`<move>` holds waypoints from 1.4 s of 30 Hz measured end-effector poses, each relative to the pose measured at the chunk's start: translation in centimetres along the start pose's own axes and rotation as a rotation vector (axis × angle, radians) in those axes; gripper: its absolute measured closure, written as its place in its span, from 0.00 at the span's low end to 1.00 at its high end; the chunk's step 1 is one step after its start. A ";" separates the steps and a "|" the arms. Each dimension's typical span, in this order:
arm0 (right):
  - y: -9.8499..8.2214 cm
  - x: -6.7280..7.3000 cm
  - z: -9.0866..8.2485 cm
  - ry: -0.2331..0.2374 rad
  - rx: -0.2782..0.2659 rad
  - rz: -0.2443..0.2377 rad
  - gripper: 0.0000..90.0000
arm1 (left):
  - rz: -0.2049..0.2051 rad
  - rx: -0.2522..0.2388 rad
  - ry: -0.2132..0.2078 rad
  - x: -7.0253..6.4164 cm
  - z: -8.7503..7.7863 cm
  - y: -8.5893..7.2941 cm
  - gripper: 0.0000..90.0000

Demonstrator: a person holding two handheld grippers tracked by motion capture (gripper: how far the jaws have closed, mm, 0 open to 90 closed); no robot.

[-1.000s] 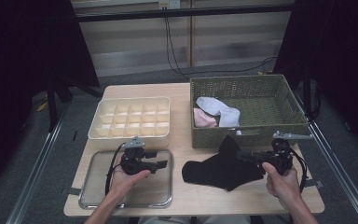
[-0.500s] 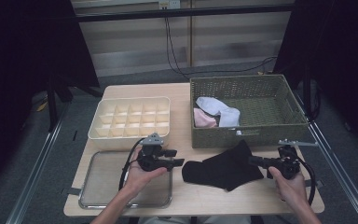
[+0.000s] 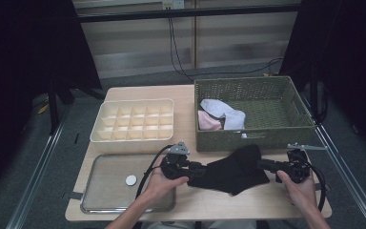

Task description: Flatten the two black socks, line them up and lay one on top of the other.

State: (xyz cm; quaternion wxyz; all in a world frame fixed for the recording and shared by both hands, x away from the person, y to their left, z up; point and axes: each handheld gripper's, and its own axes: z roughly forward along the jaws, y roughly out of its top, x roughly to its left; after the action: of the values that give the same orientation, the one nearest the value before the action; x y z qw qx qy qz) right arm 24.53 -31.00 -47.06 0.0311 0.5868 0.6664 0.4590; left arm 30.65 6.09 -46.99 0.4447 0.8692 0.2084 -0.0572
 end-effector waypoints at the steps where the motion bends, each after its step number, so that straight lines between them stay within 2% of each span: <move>1: 0.1 -0.2 -0.3 0.014 -0.009 0.011 0.68 | 0.011 0.002 0.001 -0.2 0.4 0.0 0.73; 3: 0.1 -0.3 -0.2 -0.002 -0.006 0.003 0.68 | 0.004 0.007 -0.022 -0.2 1.2 0.0 0.75; 6: -0.2 -0.3 0.1 0.002 0.015 0.002 0.69 | -0.014 0.025 -0.027 -0.3 2.1 -0.1 0.74; 8: -0.2 -0.2 0.3 0.003 0.016 0.002 0.69 | -0.019 0.033 -0.021 -0.3 2.6 0.0 0.68; 10: -0.2 -0.3 0.4 0.000 0.021 0.002 0.70 | -0.033 0.021 -0.024 -0.2 3.1 0.0 0.64; 11: -0.2 -0.3 0.5 -0.001 0.025 0.003 0.70 | -0.017 0.028 -0.006 -0.2 3.4 0.1 0.59; 12: -0.2 -0.3 0.6 -0.002 0.030 0.003 0.70 | -0.002 0.032 -0.005 -0.2 3.6 0.1 0.53; 13: -0.2 -0.4 0.7 -0.004 0.031 0.004 0.70 | -0.009 0.015 -0.012 -0.2 3.9 0.1 0.53; 15: -0.2 -0.4 0.7 0.002 0.025 0.005 0.70 | -0.009 0.009 -0.025 -0.3 4.2 0.1 0.52; 16: -0.2 -0.4 0.7 0.001 0.025 0.004 0.70 | 0.009 0.016 -0.016 -0.4 4.4 0.0 0.52; 19: -0.2 -0.4 0.8 0.003 0.034 0.006 0.69 | 0.008 0.009 -0.022 -0.4 4.4 0.0 0.52; 22: -0.2 -0.4 0.8 0.004 0.034 0.006 0.69 | 0.024 -0.009 -0.027 -0.5 4.1 0.1 0.59; 23: -0.2 -0.4 0.8 0.004 0.031 0.004 0.69 | 0.040 -0.021 -0.018 -0.5 4.0 0.1 0.65; 26: -0.2 -0.5 0.8 0.005 0.031 0.008 0.68 | 0.039 -0.021 -0.034 -0.5 4.0 0.1 0.68; 28: -0.2 -0.5 0.9 0.004 0.035 0.012 0.68 | 0.041 -0.011 -0.061 -0.5 4.3 0.0 0.68; 30: -0.2 -0.5 0.9 0.004 0.037 0.009 0.68 | 0.044 0.015 -0.050 -0.5 4.7 -0.2 0.66; 31: -0.2 -0.5 0.9 0.006 0.035 0.010 0.68 | 0.040 0.021 -0.062 -0.4 5.0 -0.3 0.65; 33: -0.2 -0.5 0.9 0.007 0.032 0.013 0.68 | 0.041 0.025 -0.051 -0.6 5.1 -0.4 0.66; 35: -0.2 -0.6 0.8 0.009 0.031 0.015 0.68 | 0.049 0.056 -0.061 -0.8 5.1 -0.2 0.62; 37: -0.2 -0.7 0.8 0.007 0.031 0.020 0.68 | 0.071 0.061 -0.060 -0.8 5.2 -0.2 0.61; 38: -0.2 -0.8 0.8 0.008 0.032 0.019 0.68 | 0.062 0.045 -0.064 -0.6 5.3 -0.3 0.61; 40: -0.2 -0.8 0.8 0.008 0.030 0.021 0.68 | 0.069 0.052 -0.054 -0.7 5.3 -0.3 0.62; 42: -0.2 -0.7 0.8 0.008 0.032 0.021 0.68 | 0.102 0.059 -0.034 -1.0 5.4 -0.3 0.62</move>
State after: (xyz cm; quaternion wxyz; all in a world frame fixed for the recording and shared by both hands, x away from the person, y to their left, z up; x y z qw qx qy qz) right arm 25.07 -31.09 -48.05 0.0144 0.5924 0.6674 0.4510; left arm 30.08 1.67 -50.13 0.4245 0.8904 0.1546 -0.0552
